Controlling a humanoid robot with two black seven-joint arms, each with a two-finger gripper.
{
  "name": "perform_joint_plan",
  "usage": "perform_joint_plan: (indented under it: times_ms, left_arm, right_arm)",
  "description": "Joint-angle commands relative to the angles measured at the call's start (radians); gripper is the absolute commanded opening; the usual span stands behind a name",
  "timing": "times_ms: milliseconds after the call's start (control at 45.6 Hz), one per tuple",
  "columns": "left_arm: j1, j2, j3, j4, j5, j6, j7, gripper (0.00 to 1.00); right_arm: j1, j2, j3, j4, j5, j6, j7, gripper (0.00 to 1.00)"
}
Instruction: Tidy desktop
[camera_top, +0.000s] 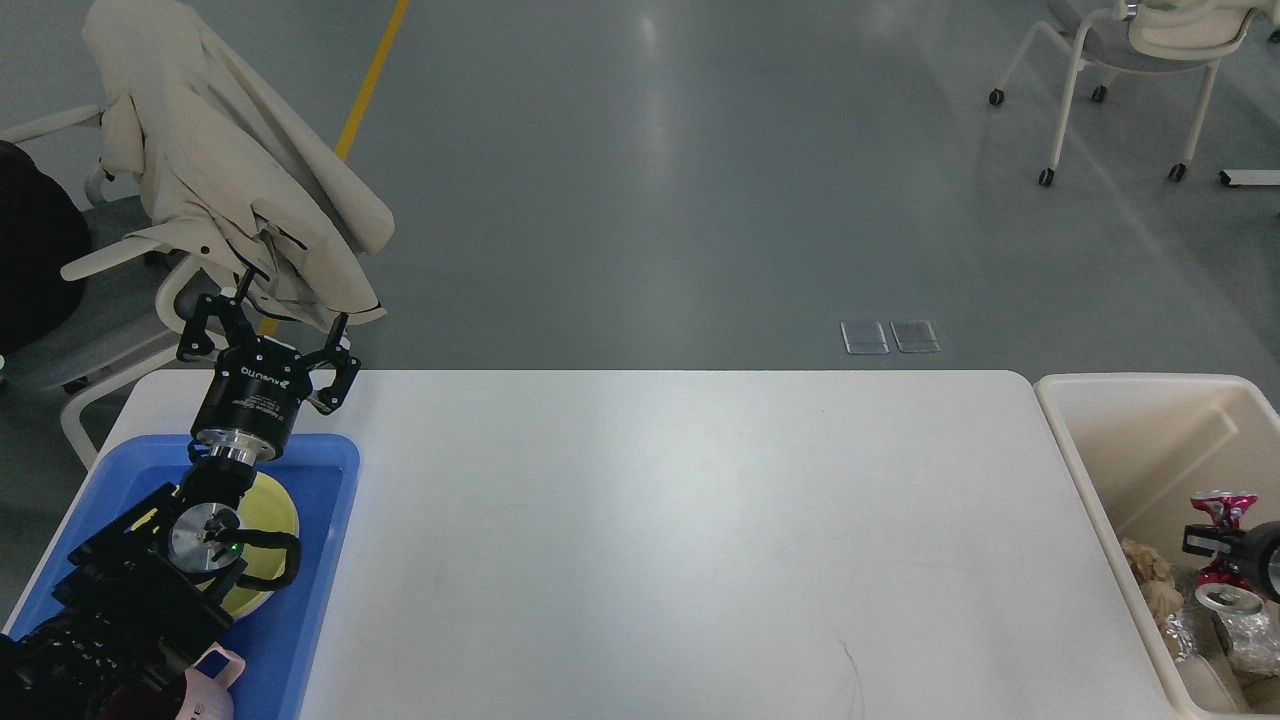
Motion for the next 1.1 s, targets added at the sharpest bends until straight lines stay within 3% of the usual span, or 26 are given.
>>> perform_joint_plan:
  times_ms: [0,329,504,614,679,811,898,986,1074]
  left_arm:
    - [0.000,0.000,0.000,0.000,0.000,0.000,0.000,1.00]
    - [0.000,0.000,0.000,0.000,0.000,0.000,0.000,1.00]
    - [0.000,0.000,0.000,0.000,0.000,0.000,0.000,1.00]
    - [0.000,0.000,0.000,0.000,0.000,0.000,0.002,1.00]
    - [0.000,0.000,0.000,0.000,0.000,0.000,0.002,1.00]
    - [0.000,0.000,0.000,0.000,0.000,0.000,0.002,1.00]
    - [0.000,0.000,0.000,0.000,0.000,0.000,0.002,1.00]
    - [0.000,0.000,0.000,0.000,0.000,0.000,0.002,1.00]
    - [0.000,0.000,0.000,0.000,0.000,0.000,0.002,1.00]
  right_arm:
    - [-0.006,0.004,0.004,0.006,0.001,0.000,-0.001,1.00]
    - [0.080,-0.027,0.053,0.004,0.019,-0.005,0.018,1.00]
    - [0.420,-0.036,0.304,0.067,0.103,0.007,0.056,1.00]
    - [0.704,-0.035,0.604,0.229,0.263,0.009,0.051,1.00]
    - [0.767,-0.033,0.811,0.337,0.349,0.000,0.045,1.00]
    - [0.749,-0.006,1.265,0.467,0.393,0.012,0.045,1.00]
    - [0.631,0.053,1.517,0.542,0.397,0.020,0.048,1.00]
    - [0.518,0.112,1.666,0.552,0.397,0.081,0.059,1.00]
    - [0.433,0.188,1.702,0.530,0.397,0.161,0.064,1.00]
